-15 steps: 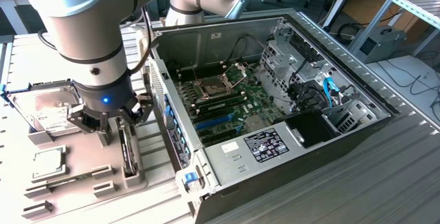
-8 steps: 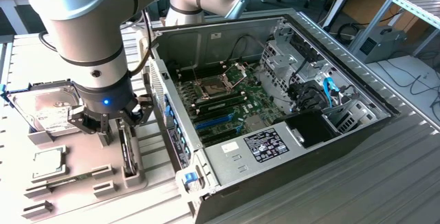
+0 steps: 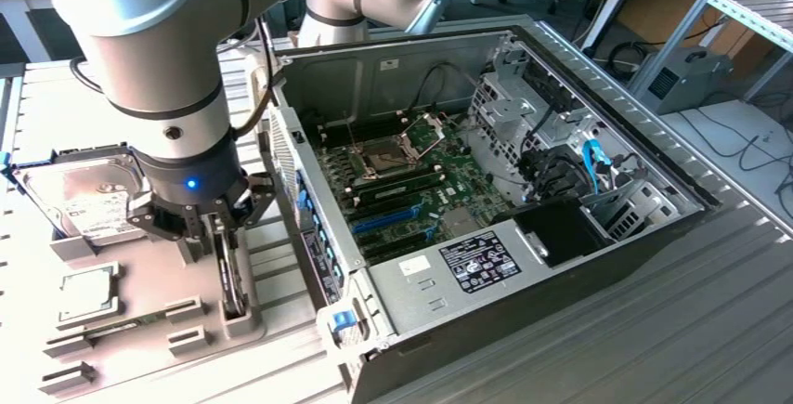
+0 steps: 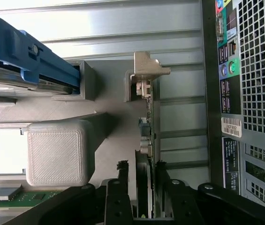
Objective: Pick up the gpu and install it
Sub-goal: 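Pick up the gpu and move the gpu toward the slot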
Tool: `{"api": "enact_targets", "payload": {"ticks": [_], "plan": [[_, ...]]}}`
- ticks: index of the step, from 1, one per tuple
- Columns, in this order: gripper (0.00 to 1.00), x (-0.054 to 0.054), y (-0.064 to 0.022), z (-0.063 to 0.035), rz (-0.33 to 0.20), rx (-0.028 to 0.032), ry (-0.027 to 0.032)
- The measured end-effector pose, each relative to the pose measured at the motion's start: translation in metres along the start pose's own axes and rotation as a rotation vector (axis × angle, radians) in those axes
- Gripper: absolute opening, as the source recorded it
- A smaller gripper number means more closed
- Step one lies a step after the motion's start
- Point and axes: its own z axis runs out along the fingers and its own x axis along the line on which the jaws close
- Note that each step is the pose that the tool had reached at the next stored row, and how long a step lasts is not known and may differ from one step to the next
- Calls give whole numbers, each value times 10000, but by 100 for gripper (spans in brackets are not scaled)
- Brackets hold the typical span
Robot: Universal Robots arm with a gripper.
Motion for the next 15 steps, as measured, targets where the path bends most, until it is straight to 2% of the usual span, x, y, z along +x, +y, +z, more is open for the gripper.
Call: {"api": "enact_targets", "payload": {"ticks": [1,2,3,15], "plan": [[34,0,0,-1,0,1,1],[28,0,0,0,0,1,1],[26,0,0,0,0,1,0],[26,0,0,0,0,0,1]]}}
